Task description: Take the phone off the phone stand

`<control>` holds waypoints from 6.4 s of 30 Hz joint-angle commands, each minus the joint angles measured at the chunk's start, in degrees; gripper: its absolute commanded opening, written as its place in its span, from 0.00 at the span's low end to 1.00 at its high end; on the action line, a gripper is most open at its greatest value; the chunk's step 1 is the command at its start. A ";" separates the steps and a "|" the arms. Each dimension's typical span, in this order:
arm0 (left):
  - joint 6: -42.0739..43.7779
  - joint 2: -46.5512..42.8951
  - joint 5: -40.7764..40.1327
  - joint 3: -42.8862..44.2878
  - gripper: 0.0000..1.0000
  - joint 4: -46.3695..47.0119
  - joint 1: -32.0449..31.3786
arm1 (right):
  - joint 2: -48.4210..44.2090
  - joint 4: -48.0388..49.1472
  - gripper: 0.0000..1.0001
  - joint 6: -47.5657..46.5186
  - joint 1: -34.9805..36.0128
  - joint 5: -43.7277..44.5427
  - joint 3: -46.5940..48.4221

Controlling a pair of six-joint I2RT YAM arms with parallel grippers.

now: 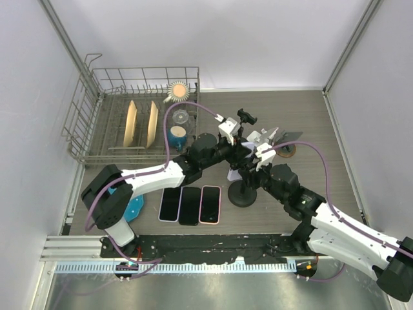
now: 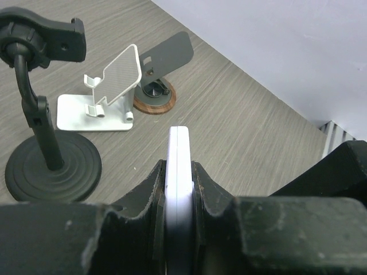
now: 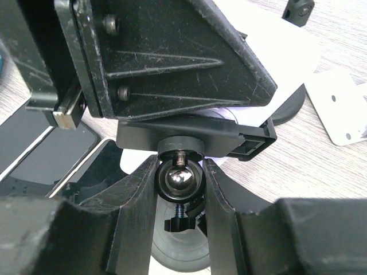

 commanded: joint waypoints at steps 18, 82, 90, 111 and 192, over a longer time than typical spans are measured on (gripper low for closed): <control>-2.80 -10.05 -6.18 -5.52 0.00 9.98 13.18 | 0.35 -9.09 0.01 4.31 2.62 -5.67 -0.11; 13.55 -55.84 -23.23 -12.46 0.00 -31.50 8.00 | 39.28 42.68 0.01 -4.21 -23.04 14.02 12.80; 10.31 -55.32 -24.99 -12.72 0.00 -31.41 8.00 | 31.74 30.56 0.59 -2.54 -23.04 12.61 13.25; -17.02 -49.96 -42.48 -8.33 0.00 -40.81 8.00 | 17.21 11.20 0.80 -1.57 12.60 18.49 18.87; 0.54 -66.75 -31.32 -20.02 1.00 -22.80 8.88 | 29.28 95.76 0.01 -75.59 41.03 83.19 9.91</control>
